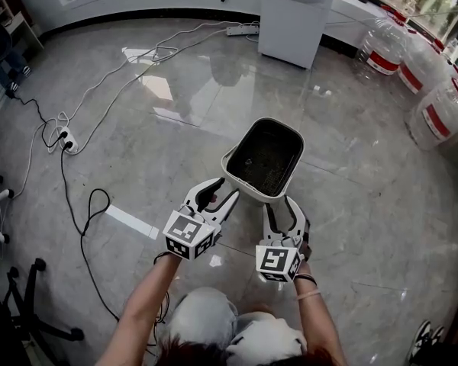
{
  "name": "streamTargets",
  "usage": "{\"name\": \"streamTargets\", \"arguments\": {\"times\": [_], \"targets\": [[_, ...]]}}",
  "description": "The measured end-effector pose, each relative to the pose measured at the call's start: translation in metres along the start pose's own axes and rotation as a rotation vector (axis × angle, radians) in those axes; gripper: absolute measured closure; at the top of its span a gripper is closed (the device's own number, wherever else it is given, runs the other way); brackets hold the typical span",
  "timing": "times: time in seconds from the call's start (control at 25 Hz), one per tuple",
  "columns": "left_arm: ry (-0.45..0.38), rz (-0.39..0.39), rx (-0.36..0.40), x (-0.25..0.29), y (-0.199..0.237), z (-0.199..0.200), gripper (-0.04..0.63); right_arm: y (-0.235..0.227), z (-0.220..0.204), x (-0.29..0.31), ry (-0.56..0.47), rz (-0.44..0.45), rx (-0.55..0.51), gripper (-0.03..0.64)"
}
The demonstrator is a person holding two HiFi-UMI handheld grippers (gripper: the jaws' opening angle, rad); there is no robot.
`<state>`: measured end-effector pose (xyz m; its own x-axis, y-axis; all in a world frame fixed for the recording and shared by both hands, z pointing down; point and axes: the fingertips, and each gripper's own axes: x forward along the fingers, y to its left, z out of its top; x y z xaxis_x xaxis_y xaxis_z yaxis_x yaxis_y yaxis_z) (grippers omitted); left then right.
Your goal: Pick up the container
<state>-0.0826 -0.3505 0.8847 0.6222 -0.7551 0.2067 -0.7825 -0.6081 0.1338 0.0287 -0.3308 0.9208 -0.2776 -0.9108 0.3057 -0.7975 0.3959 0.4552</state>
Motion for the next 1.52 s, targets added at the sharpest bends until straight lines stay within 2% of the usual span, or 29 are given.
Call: {"name": "streamTargets", "arguments": {"times": [0.24,0.68,0.8,1.0,1.32,1.52], "targets": [[-0.011,-0.006,0.012,0.008,0.0,0.018,0.41,-0.017,0.02,0.004,-0.036,-0.027,-0.027,0.422],[0.003,-0.023,0.056,0.02,-0.003,0.038,0.408,-0.031,0.061,0.027,-0.073,-0.041,-0.162,0.422],[0.022,-0.016,0.103,0.023,-0.002,0.038,0.408,-0.034,0.069,0.03,-0.084,-0.046,-0.163,0.427],[0.043,0.048,0.163,0.022,0.015,0.034,0.399,-0.036,0.073,0.031,-0.073,-0.057,-0.199,0.483],[0.103,0.136,0.386,0.043,0.033,0.023,0.378,-0.043,0.073,0.032,-0.07,-0.068,-0.228,0.517],[0.078,0.17,0.482,0.058,0.037,0.037,0.367,-0.044,0.077,0.031,-0.076,-0.063,-0.233,0.526]]}}
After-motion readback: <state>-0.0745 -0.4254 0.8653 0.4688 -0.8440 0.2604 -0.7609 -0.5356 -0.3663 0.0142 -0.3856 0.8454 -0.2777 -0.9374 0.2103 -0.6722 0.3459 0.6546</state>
